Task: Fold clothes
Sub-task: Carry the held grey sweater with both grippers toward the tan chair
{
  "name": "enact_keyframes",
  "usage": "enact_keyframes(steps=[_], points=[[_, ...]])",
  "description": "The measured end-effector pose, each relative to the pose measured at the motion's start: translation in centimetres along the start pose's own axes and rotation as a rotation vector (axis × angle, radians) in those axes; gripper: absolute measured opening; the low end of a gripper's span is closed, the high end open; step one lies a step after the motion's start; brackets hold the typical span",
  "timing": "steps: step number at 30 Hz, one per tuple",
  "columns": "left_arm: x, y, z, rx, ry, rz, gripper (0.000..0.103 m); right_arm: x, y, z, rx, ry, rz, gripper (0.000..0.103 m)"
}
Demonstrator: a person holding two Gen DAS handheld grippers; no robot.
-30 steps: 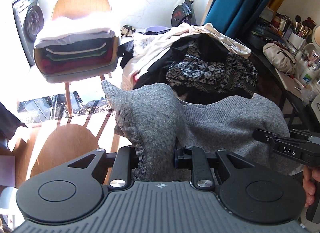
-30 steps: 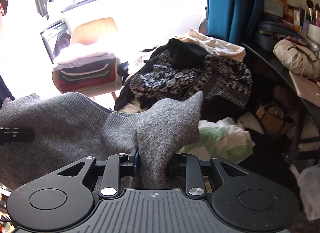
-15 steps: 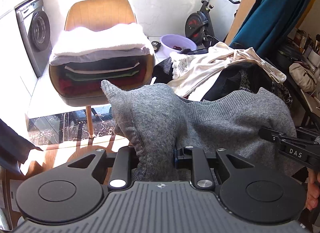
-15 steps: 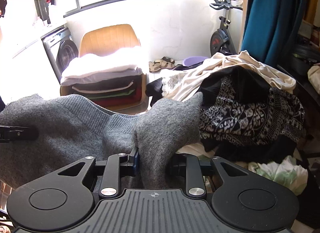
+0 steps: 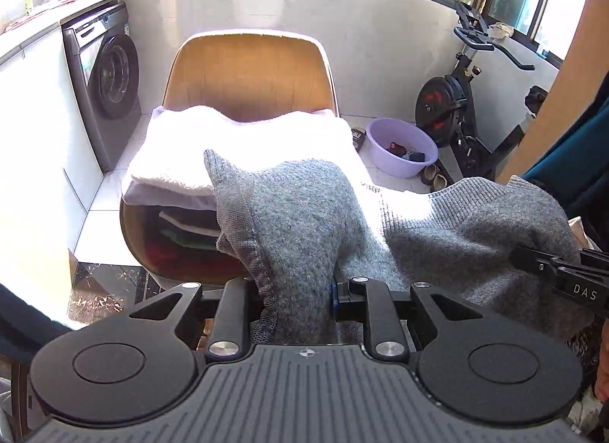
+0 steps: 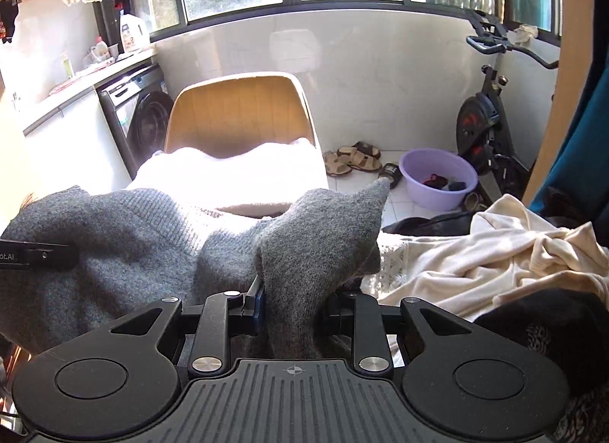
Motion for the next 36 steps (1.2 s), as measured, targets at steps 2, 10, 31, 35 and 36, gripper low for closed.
enact_keyframes(steps=[2,10,31,35,36], points=[[-2.0,2.3,1.1,0.020,0.019,-0.014,0.022,-2.8,2.6,0.0,-0.007,0.025,-0.005,0.023],[-8.7,9.3,7.9,0.051,0.033,-0.059,0.022,-12.4,11.3,3.9,0.005,0.076,-0.064,0.023],[-22.2,15.3,21.4,0.150,-0.109,0.055,0.022,-32.2,13.1,15.2,-0.055,-0.067,0.051,0.024],[-24.5,16.3,21.6,0.139,-0.104,0.072,0.022,-34.5,13.6,14.6,-0.069,-0.077,0.061,0.024],[-25.1,16.6,21.6,0.140,-0.102,0.073,0.022,-35.1,13.8,14.5,-0.068,-0.077,0.064,0.024]])
Point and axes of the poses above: each gripper's, at about its wrist camera, not at the fingertips, and x roughly against the way its jaws point, z to its left, y to its top, the point moved 6 cm from there along -x, roughly the way its jaws point, and after that the axes turned 12 degrees about -z, right-handed, at the moved point
